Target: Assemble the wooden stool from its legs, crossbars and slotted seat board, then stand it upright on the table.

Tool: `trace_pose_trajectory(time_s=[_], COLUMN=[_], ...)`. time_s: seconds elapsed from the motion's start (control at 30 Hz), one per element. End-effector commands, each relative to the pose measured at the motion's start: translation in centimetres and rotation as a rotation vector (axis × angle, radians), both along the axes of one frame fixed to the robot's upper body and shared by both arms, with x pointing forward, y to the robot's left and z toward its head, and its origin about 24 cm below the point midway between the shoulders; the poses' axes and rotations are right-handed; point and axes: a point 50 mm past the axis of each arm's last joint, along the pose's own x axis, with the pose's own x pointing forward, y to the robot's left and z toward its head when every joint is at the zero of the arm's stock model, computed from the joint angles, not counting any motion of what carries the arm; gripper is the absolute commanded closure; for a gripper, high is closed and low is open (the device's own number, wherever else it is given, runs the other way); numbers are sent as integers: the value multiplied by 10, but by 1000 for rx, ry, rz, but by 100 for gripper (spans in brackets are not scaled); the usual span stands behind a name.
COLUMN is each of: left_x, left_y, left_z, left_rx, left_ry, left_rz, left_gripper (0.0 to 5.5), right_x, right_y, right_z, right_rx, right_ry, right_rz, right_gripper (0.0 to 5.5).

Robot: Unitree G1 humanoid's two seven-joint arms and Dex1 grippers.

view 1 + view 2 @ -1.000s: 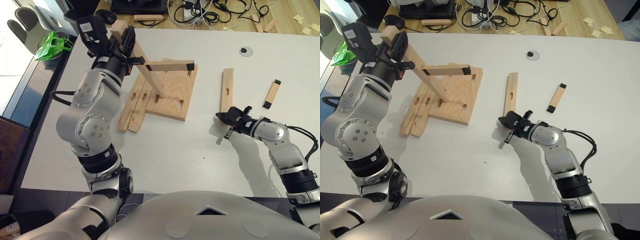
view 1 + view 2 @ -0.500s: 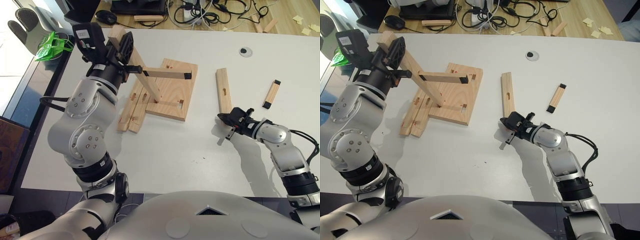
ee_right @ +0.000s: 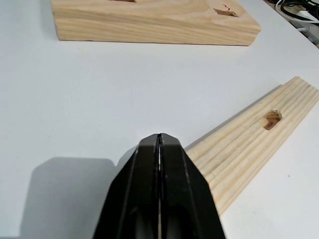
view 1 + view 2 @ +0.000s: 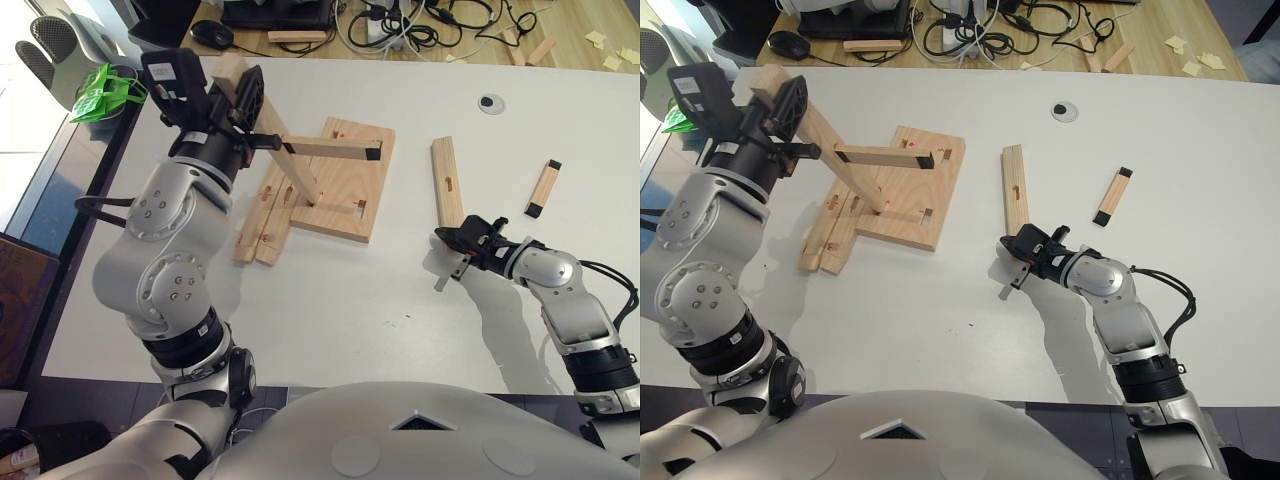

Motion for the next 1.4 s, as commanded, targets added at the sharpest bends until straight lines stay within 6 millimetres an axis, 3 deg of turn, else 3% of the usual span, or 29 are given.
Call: trace_pose_trajectory(time_s=[0.03,0.73,1.4], left_x=[-2,-4,-3], left_y=[2,2,1], left_z=[-6,3,-5], left_rx=[13,-19,11], left_ry=[45,-5,25], left_rz=[30,32,-17], left_gripper=[448,448,448], right_x=[-2,-2,0], right_y=[-3,-4,-3], right_z=[-3,-3,-4], right_rx=[-16,-23,-26], right_ry=[15,7,1], right_rz=[-9,-8,-8], right_gripper=[550,550,550])
